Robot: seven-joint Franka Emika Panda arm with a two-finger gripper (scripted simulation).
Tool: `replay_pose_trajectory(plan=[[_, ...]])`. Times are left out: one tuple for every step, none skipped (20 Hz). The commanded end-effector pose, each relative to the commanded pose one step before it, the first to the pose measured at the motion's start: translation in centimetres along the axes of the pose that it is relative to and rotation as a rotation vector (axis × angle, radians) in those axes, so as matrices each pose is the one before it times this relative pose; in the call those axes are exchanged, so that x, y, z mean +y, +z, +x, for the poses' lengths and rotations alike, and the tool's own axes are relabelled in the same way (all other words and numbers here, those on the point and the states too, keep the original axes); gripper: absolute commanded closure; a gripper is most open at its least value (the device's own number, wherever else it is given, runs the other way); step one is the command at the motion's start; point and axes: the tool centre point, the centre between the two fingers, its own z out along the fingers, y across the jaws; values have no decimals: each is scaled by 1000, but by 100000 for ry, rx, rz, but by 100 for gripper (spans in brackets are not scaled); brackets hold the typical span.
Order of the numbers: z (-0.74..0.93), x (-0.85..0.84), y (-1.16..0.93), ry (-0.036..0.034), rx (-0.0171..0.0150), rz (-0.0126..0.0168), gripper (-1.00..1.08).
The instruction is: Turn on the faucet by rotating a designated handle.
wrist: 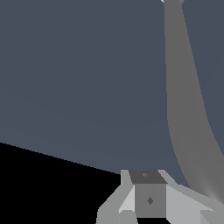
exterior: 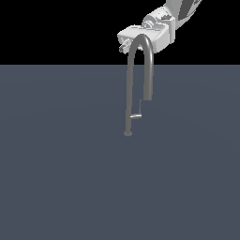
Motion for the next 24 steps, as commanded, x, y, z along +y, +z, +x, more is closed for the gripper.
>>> replay_pose_trajectory(plan=[[1814,-154,33,3134,-4355,2531,108],[722,-50,-3,1224,-1710,970,108],[722,-44,-10,1211,-1715,961,108],[722,-37,-16,1197,-1719,951,108],[723,-30,-23,1183,-1724,942,108],[723,-23,-30,1169,-1729,932,108],[722,-16,-36,1154,-1732,922,108],[723,-9,-43,1140,-1737,913,108],[721,-2,-50,1125,-1740,902,108],[721,6,-57,1110,-1745,892,108],[720,13,-64,1095,-1749,882,108],[719,21,-71,1080,-1753,871,108],[718,29,-79,1065,-1756,861,108],[716,37,-86,1049,-1760,850,108],[714,45,-93,1033,-1763,839,108],[710,53,-100,1015,-1761,825,108],[696,60,-105,981,-1733,800,108],[665,65,-107,926,-1663,756,108],[627,69,-107,863,-1575,706,108],[589,71,-106,801,-1487,657,108],[552,72,-104,743,-1399,610,108],[514,72,-102,685,-1310,564,108],[478,72,-98,631,-1222,520,108],[440,70,-93,576,-1130,476,108]])
